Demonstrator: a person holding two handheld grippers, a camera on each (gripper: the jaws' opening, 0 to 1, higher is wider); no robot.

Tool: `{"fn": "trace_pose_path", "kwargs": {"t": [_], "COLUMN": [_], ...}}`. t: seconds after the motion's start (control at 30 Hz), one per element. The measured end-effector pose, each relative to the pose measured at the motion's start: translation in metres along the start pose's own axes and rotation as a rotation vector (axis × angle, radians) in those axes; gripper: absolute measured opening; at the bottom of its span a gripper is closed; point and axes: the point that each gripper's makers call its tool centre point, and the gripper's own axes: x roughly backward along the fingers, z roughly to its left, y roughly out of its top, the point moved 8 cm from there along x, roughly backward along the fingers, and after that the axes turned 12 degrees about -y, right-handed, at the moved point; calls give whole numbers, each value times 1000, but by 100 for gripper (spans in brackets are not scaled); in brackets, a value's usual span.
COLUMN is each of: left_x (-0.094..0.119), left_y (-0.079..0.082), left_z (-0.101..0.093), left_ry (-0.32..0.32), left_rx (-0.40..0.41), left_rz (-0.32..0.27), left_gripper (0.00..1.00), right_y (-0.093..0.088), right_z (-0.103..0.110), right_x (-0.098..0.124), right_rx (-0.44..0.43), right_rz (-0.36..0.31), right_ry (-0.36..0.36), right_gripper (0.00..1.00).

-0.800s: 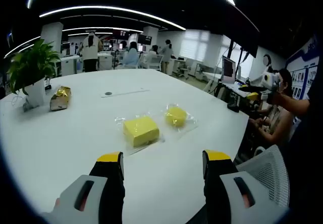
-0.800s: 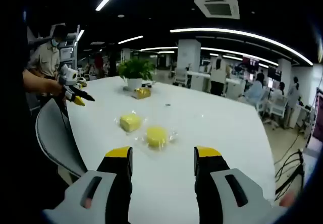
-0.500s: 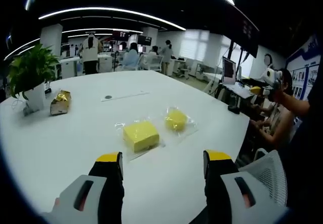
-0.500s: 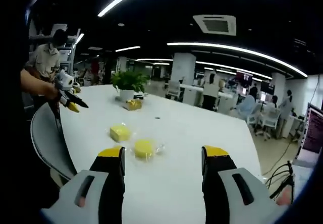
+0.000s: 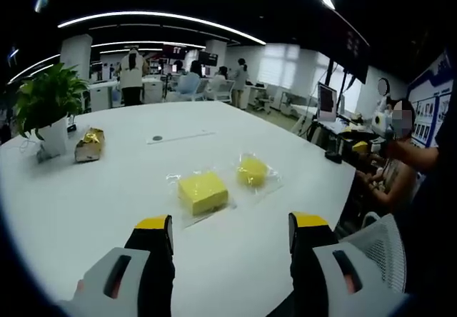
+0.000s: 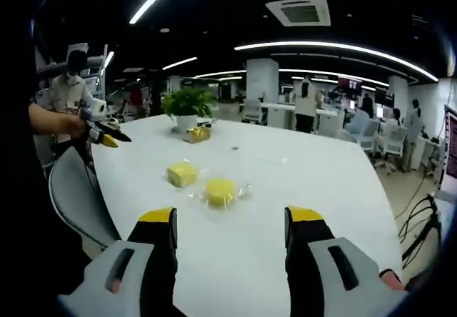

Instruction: Compare the silicone blocks by pressing each to a similar depth, holding the contact briefly, and releasing to observe deformation and rebound differences across the visible hardness samples.

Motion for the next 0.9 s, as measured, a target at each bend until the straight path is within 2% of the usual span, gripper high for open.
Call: {"fn": "trace_pose_path", "kwargs": {"t": [0.1,0.2,0.37,0.57,0.63,0.77,0.9], "left_x": [2,9,15,5,4,3,-4], "left_y": [-3,-11,-15,0,3,-2,-21], "left_z": [-4,-9,-19,-30,-26,-9,13], "left_ry": [23,76,134,158,152,119,35], "left_rx": [-8,10,28,-6,-29,-62,-53], "left_rz": [5,7,5,4,3,18,75], "left_gripper": [65,66,65,66,66,67,68], "right_y": [-14,-27,-23,-20,-22,-27,-34], "right_z": [-2,-3,-17,-18,-12,7,26], "right_x": [-4,-7,-11,-24,-32,-48,-65], "right_rx": [0,22,25,25,29,32,22], "right_rz": [35,98,79,60,68,92,155], "right_ry": [27,78,100,124,143,151,123], "right_gripper": [57,57,57,57,57,57,58]}}
